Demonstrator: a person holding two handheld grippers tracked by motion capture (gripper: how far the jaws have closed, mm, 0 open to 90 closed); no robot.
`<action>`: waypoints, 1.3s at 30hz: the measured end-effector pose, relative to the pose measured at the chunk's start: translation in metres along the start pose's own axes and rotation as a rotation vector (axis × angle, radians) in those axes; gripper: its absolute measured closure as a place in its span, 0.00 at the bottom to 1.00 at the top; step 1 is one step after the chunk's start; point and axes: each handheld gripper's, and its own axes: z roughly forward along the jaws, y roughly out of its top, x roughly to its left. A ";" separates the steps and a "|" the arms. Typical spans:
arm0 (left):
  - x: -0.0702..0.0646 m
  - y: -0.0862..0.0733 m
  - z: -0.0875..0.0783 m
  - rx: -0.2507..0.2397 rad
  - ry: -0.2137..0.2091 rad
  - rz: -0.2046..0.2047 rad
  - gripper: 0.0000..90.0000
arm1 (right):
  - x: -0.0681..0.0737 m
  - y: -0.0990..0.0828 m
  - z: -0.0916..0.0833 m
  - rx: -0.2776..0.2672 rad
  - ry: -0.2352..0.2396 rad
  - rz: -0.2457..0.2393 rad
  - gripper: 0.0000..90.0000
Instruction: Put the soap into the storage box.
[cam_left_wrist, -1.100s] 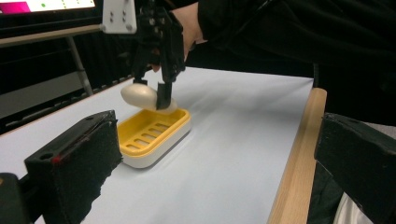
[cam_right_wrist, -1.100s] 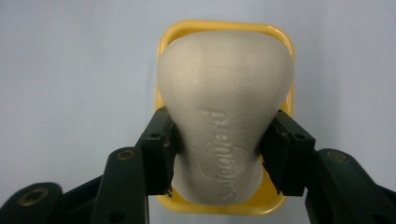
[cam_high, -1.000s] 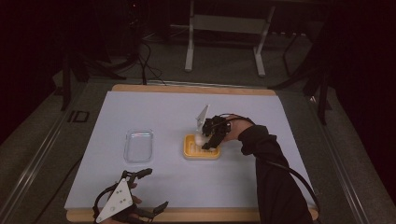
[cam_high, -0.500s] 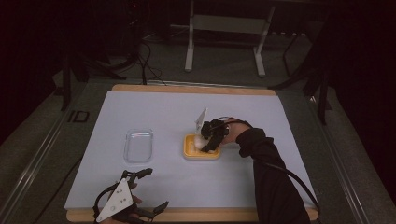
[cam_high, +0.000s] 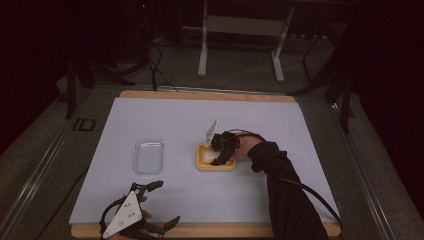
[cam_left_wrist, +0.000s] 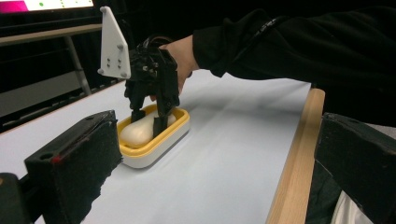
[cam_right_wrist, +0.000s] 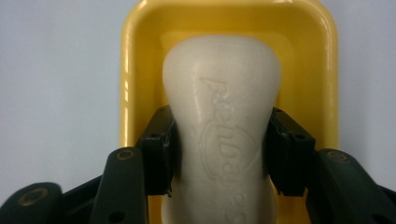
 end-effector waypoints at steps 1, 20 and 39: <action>0.000 0.000 0.000 0.002 -0.001 0.001 0.01 | 0.000 0.000 0.000 0.000 0.000 0.004 0.55; 0.000 0.000 0.001 0.002 0.000 -0.001 0.01 | 0.002 0.002 -0.038 -0.084 -0.046 0.050 0.50; 0.000 0.000 0.002 0.003 0.004 -0.008 0.01 | 0.011 -0.030 -0.071 -0.154 -0.152 0.374 0.15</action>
